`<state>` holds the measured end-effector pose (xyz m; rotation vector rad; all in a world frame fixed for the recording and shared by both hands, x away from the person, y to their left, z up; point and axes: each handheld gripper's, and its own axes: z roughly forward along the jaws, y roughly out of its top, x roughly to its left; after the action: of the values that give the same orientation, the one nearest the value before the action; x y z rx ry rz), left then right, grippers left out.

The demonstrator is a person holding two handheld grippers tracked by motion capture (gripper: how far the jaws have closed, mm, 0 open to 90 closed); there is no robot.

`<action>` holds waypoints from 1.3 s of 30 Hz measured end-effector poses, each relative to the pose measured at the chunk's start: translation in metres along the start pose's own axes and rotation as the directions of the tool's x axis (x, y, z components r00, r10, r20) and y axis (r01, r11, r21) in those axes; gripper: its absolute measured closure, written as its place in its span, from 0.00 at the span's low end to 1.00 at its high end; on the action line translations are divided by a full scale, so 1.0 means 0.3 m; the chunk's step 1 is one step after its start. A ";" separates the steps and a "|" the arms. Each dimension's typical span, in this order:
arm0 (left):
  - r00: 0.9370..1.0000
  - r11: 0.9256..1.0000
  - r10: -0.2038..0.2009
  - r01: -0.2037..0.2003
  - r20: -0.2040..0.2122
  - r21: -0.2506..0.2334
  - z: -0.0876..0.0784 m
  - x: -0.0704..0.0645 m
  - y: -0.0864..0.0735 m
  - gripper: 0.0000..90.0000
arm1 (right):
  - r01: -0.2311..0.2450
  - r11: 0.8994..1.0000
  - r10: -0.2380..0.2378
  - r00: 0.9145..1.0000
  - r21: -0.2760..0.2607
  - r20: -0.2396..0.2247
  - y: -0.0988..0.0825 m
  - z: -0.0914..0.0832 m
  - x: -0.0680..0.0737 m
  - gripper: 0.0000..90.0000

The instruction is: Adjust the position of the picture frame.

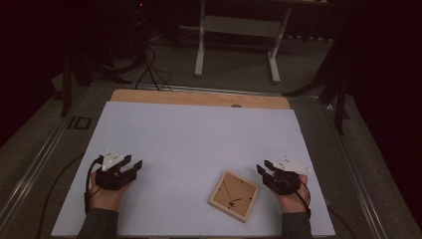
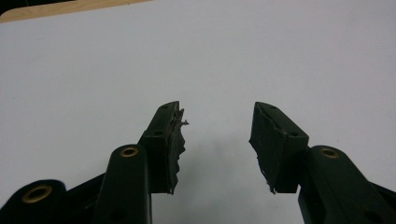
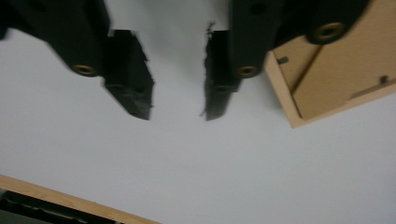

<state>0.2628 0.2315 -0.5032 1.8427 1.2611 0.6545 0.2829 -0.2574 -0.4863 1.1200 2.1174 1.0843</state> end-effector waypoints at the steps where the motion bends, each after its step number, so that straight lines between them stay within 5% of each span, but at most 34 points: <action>1: 1.000 1.000 0.003 -0.003 0.000 -0.002 -0.001 -0.002 0.000 0.59 | 0.000 1.000 0.000 1.000 0.000 -0.003 0.001 -0.002 0.005 0.81; 7: 1.000 1.000 0.025 -0.025 0.003 -0.003 -0.002 -0.014 0.001 0.58 | 0.040 0.999 -0.040 0.999 -0.011 0.011 0.009 -0.015 0.040 1.00; 24: 0.998 0.999 0.052 -0.052 0.039 -0.002 -0.006 -0.035 0.008 0.58 | 0.112 0.993 -0.108 0.989 0.031 -0.096 -0.009 0.023 0.125 1.00; 39: 0.995 0.997 0.076 -0.074 0.061 -0.026 -0.012 -0.067 0.015 0.58 | 0.161 0.983 -0.148 0.980 0.084 -0.134 -0.022 0.089 0.164 1.00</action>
<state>0.2550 0.2131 -0.4971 1.8842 1.1444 0.6445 0.2730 -0.2072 -0.5099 0.9312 2.3345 1.0160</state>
